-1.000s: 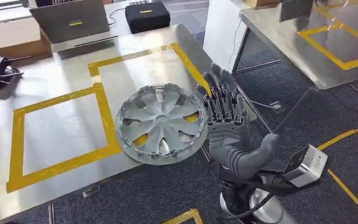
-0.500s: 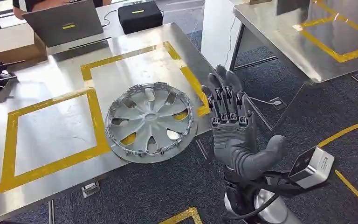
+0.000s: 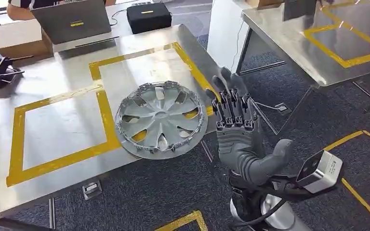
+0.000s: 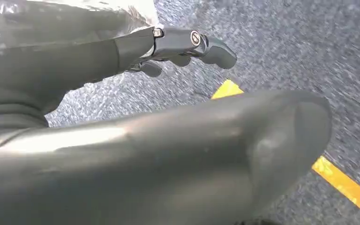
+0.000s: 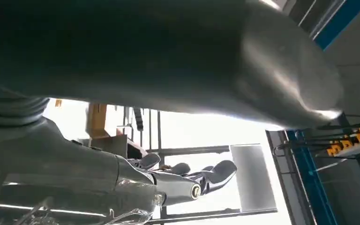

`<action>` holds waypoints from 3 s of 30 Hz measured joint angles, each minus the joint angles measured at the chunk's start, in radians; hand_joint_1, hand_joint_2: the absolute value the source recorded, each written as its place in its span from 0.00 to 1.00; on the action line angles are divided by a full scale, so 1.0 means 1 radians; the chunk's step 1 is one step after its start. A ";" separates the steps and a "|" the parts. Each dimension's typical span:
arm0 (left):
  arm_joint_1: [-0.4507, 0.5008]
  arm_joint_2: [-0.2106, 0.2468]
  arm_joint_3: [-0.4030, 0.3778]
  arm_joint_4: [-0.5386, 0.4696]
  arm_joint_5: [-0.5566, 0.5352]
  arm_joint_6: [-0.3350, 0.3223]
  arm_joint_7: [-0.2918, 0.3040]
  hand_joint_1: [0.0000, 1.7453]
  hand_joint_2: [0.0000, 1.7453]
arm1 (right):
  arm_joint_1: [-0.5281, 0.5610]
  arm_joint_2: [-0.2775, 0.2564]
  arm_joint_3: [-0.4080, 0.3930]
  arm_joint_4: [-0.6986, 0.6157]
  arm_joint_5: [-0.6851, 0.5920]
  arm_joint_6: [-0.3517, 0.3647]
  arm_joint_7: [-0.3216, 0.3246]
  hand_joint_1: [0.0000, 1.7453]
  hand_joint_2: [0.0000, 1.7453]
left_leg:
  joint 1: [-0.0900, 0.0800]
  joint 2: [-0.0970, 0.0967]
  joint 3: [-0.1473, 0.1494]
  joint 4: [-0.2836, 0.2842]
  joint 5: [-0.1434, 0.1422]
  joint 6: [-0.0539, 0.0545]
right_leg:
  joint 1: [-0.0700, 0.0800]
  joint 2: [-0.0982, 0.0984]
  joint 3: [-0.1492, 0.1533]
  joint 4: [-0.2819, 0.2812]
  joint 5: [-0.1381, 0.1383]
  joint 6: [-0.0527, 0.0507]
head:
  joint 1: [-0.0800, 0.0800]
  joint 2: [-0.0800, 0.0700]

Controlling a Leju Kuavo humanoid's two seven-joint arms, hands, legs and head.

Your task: Take the parts from the cabinet and place them on the table.

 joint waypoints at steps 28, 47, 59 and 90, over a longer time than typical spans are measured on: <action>0.000 0.005 0.000 0.000 0.001 -0.004 0.002 0.00 0.00 | 0.009 -0.005 -0.008 -0.005 -0.005 0.000 -0.003 0.00 0.00 | -0.002 -0.004 0.009 0.016 -0.021 -0.026 | -0.002 -0.011 0.033 -0.062 0.067 -0.009 | -0.007 0.000; 0.002 0.007 0.000 -0.005 0.005 -0.009 0.007 0.00 0.00 | 0.013 -0.007 -0.014 -0.008 -0.005 -0.007 -0.004 0.00 0.00 | 0.003 0.000 -0.149 0.154 -0.053 -0.045 | 0.006 -0.014 0.126 -0.105 0.010 -0.055 | -0.001 0.000; 0.002 0.011 0.000 -0.005 0.012 -0.018 0.009 0.00 0.00 | 0.031 -0.010 -0.026 -0.017 -0.005 -0.018 -0.006 0.00 0.00 | 0.009 -0.005 -0.007 0.027 -0.011 -0.028 | -0.002 -0.012 0.027 -0.057 0.070 -0.001 | -0.003 0.000; -0.001 0.006 0.000 -0.007 0.023 -0.019 0.009 0.00 0.00 | 0.051 -0.029 -0.050 -0.034 0.002 -0.036 0.011 0.00 0.00 | 0.019 -0.006 -0.014 0.035 -0.012 -0.039 | -0.003 -0.011 0.018 -0.046 0.060 0.000 | -0.007 0.000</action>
